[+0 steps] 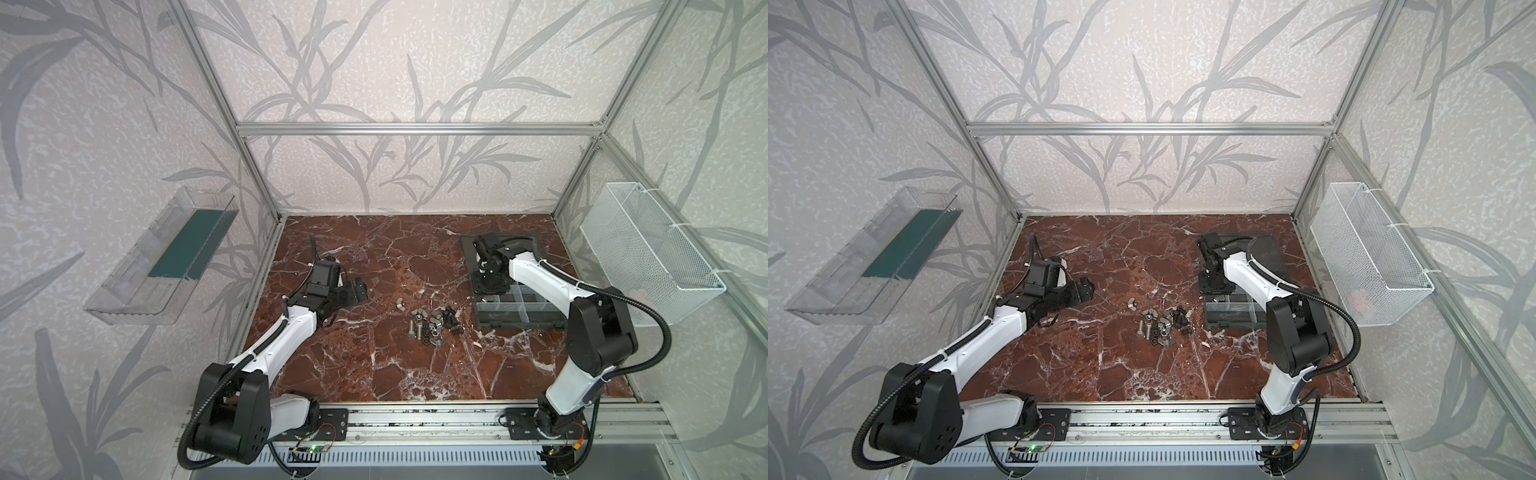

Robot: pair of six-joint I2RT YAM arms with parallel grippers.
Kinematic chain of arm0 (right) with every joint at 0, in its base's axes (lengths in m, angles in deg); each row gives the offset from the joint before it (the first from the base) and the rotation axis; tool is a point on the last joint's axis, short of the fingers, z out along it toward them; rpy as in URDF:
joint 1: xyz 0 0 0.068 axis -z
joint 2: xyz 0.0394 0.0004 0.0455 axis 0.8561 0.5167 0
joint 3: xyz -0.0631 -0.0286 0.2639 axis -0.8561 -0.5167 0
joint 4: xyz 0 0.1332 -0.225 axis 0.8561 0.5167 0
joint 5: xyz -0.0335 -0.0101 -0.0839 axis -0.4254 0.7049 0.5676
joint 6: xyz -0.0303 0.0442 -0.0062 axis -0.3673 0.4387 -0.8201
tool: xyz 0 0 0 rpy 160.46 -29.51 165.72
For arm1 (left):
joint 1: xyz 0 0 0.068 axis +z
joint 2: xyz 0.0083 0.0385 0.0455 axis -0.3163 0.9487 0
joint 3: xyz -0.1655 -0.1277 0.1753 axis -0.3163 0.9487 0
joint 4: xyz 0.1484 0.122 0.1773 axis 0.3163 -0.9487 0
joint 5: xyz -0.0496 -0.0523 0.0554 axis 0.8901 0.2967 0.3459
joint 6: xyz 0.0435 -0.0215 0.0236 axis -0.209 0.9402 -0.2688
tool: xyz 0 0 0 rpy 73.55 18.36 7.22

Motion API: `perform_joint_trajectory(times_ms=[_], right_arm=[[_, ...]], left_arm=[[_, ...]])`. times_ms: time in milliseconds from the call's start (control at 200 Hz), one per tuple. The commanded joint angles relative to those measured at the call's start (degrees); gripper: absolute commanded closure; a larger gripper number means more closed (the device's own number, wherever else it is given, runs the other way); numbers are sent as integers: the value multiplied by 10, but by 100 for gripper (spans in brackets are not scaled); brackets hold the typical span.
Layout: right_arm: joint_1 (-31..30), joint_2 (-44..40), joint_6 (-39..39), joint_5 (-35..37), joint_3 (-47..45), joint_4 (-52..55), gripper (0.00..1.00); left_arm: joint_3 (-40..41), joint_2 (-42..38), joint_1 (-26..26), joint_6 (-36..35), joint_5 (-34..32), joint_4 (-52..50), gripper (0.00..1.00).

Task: Sort the screws and nuts into containers
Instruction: Place the nut into the container, then pick up the nut from the center of the table.

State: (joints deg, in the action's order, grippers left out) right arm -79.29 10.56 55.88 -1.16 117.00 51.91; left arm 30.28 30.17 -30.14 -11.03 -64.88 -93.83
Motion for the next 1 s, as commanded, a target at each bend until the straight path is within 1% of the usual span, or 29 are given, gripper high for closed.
perform_joint_trajectory(times_ms=[0,115,285,390,530,665,815,885,980,995], right_arm=[[2,-58,-13,-23,11,10,52],[2,-89,-20,-43,8,6,51],[-7,-124,-23,-109,-8,-10,51],[-26,-144,-23,-140,-33,-37,50],[-59,-150,-31,-155,-46,-63,50],[-100,-129,-40,-158,-45,-85,50],[-146,-80,-51,-157,-21,-105,49],[-162,-49,-42,-154,3,-103,49],[-186,-13,-12,-124,39,-91,49],[-190,4,-7,-121,43,-89,49]], left_arm=[[-8,-3,-4,1,-8,0,1],[-8,-4,-5,3,-9,1,1],[-13,3,-6,3,-7,2,1],[-16,9,-6,4,3,3,1],[-15,15,-6,10,16,13,1],[-18,21,-6,8,26,12,1],[-19,20,-6,5,28,9,1],[-18,20,-6,4,25,7,1],[-17,19,-6,1,19,-1,1],[-17,20,-6,1,17,-2,1]])
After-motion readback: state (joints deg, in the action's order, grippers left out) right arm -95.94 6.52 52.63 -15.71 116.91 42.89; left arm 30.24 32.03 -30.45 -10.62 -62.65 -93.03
